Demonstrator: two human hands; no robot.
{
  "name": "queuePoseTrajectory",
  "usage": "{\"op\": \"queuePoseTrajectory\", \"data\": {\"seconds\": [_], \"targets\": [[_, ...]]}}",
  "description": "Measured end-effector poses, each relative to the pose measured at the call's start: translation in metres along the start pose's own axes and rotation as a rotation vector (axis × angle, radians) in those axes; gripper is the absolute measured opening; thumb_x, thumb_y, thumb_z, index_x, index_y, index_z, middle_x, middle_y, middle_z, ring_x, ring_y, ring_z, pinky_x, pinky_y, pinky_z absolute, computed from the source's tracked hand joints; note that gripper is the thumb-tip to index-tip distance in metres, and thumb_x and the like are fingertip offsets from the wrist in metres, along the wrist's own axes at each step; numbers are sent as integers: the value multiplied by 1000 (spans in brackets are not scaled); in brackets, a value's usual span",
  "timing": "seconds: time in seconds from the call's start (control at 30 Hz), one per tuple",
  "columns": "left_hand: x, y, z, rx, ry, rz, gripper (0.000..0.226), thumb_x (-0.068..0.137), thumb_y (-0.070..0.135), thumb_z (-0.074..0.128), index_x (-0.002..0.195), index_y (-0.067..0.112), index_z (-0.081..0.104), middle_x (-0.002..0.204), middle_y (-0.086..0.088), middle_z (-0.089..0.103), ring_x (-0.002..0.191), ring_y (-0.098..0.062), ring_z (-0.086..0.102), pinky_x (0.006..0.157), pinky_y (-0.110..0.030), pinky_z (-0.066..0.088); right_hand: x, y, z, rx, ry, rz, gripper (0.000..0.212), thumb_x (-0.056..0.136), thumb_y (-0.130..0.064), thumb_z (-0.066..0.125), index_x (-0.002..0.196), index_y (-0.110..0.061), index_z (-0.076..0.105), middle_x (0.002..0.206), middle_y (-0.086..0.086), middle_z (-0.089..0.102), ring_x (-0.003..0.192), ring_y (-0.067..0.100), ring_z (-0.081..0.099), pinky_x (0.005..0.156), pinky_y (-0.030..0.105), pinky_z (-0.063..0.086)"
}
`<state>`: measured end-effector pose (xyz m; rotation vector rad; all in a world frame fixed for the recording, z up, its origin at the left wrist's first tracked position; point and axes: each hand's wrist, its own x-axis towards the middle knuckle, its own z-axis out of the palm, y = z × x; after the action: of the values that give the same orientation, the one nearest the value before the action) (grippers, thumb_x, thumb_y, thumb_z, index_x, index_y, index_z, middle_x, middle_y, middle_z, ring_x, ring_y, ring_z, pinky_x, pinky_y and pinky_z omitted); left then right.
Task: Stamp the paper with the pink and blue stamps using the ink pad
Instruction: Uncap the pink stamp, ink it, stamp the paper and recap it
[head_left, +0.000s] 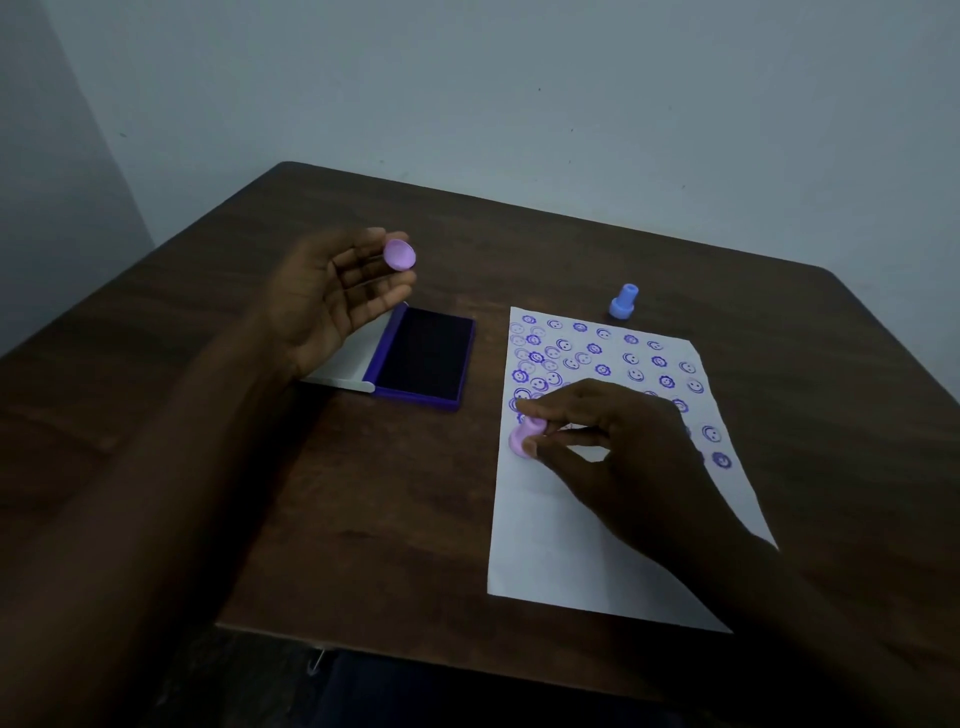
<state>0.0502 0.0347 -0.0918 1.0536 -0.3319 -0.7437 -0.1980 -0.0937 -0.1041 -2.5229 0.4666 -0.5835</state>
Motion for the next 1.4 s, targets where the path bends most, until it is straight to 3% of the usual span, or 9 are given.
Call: {"op": "queuePoseTrajectory", "data": {"seconds": [0.2,0.37,0.53,0.67,0.8,0.93,1.07,1.23,1.4], "targets": [[0,1,1,-1,12,-10,31,95,22,59,123,10,66,110,-7,77,90,-16,76,68,-23,59,-2,-1,1,-38,2,-43,23,82,-23,78,105,-18,78,99,-4,78,86,4,70,82,11,51],[-1,0,2,1,15,-8,30,95,22,57,122,10,66,113,-7,76,90,-15,76,69,-23,59,-3,-1,3,-41,1,-73,20,83,-21,77,103,-17,79,95,-3,78,80,4,70,79,4,45],[-2,-1,4,31,17,-14,34,96,22,55,127,10,63,117,-8,74,94,-15,75,71,-23,59,-1,3,4,-28,17,-78,14,79,-19,81,93,-16,80,85,-3,78,72,2,66,76,5,46],[-1,-2,6,74,21,-37,28,97,23,55,117,11,69,109,-5,77,89,-14,76,69,-21,59,0,3,7,-40,47,-90,12,78,-18,81,90,-14,80,82,-2,78,70,1,65,73,4,46],[3,-4,6,142,10,-69,28,98,24,52,93,15,78,97,-4,79,83,-14,76,69,-22,60,1,3,7,-10,57,-98,12,78,-16,81,89,-13,80,83,-2,78,72,6,70,73,20,57],[4,-5,5,164,-32,-66,41,98,25,51,74,20,84,93,-3,80,82,-13,76,68,-22,60,3,3,8,-21,40,-71,13,78,-19,81,89,-14,80,83,-3,78,73,7,71,75,27,60],[8,-5,3,154,-39,-56,39,97,25,52,75,18,84,94,-3,80,82,-13,76,69,-22,60,4,4,8,2,27,-50,11,79,-22,81,89,-17,79,83,-5,77,74,7,72,74,32,62],[9,-7,2,162,-31,-60,29,97,26,53,92,15,79,95,-5,80,81,-14,76,68,-22,60,5,3,6,3,4,-24,11,82,-26,78,91,-21,79,84,-7,77,76,6,72,75,31,61],[9,-7,3,151,-32,-54,32,97,25,53,85,16,81,96,-4,80,81,-14,76,68,-23,60,6,1,6,13,-26,6,11,83,-27,77,92,-21,78,85,-6,77,77,5,72,77,28,61]]}}
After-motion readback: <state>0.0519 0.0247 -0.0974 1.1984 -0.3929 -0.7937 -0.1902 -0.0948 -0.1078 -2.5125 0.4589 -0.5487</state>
